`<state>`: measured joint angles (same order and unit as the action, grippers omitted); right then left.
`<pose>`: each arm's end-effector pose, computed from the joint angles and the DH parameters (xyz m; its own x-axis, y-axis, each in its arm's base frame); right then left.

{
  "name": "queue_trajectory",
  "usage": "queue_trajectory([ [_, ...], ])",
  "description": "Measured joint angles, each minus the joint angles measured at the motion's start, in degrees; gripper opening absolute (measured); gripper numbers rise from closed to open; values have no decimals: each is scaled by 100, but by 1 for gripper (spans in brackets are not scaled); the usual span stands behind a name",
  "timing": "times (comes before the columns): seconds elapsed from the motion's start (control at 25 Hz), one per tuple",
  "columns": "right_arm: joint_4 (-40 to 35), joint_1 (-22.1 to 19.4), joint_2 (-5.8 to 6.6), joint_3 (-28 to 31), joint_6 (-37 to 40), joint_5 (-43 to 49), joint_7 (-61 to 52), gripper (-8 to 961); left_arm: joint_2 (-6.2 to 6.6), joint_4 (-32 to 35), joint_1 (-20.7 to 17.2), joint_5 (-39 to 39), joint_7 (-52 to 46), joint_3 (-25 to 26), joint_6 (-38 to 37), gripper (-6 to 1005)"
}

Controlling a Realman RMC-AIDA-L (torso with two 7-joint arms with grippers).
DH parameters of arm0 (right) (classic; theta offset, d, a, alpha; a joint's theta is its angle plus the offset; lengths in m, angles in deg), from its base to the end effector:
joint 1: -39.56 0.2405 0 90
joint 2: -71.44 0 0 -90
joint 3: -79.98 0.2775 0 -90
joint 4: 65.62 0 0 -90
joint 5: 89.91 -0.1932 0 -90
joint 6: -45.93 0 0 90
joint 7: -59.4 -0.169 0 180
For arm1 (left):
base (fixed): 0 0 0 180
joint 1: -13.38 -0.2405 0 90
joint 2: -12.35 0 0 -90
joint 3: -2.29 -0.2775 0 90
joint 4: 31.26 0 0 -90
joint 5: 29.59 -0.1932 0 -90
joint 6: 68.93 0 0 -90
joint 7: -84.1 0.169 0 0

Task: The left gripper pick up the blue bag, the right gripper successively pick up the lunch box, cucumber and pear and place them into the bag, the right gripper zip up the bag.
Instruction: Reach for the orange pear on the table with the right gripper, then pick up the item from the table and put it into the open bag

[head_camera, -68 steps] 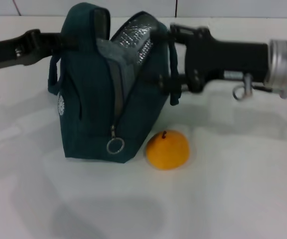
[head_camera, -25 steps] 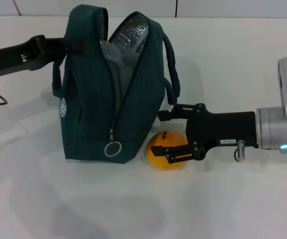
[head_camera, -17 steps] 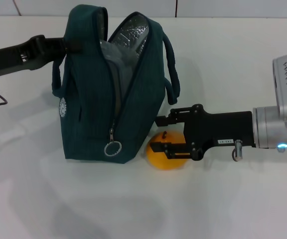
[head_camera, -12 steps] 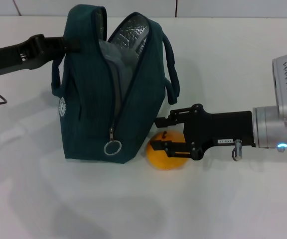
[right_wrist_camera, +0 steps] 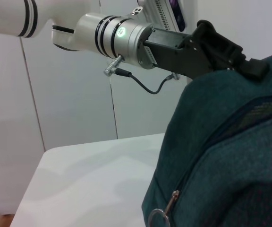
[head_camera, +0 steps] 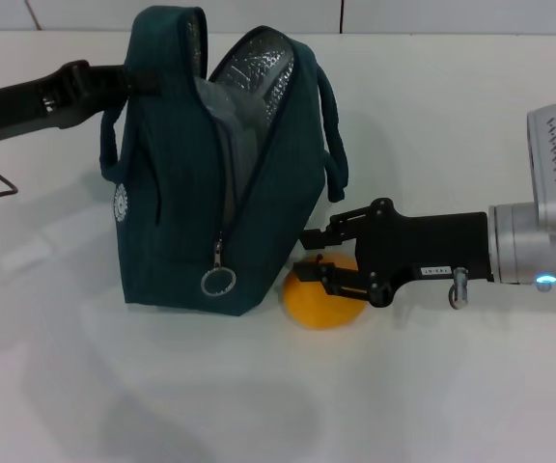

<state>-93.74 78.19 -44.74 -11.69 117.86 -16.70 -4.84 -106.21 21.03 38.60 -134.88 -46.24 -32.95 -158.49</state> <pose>0.1815 0.3398 -0.1099 0.8909 -0.0607 -0.4501 -0.1034 -0.9921 -0.0708 -0.2592 0.3500 0.0423 0.1623 0.7147 0.6804 0.8912 -0.4021 0.2098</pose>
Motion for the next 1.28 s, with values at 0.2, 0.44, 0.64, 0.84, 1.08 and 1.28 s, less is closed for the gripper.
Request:
queue_trajectory([
  [0.2,-10,5,0,0,33,0,42,357,-1,-4,8,-6,0,8,0,52],
  [0.44,-76,-3,0,-27,40,0,63,336,27,-137,25,-1,15,17,0,52],
  [0.64,-79,5,0,-63,29,0,160,196,31,-145,27,1,44,19,5,52],
  [0.84,-101,-18,0,-63,48,1,207,71,35,-148,27,1,57,18,8,52],
  [1.08,-717,-327,41,13,275,1,192,26,35,-149,14,1,60,17,9,52],
  [1.28,-1343,-595,54,437,737,2,91,27,33,-149,-16,2,62,17,5,52],
])
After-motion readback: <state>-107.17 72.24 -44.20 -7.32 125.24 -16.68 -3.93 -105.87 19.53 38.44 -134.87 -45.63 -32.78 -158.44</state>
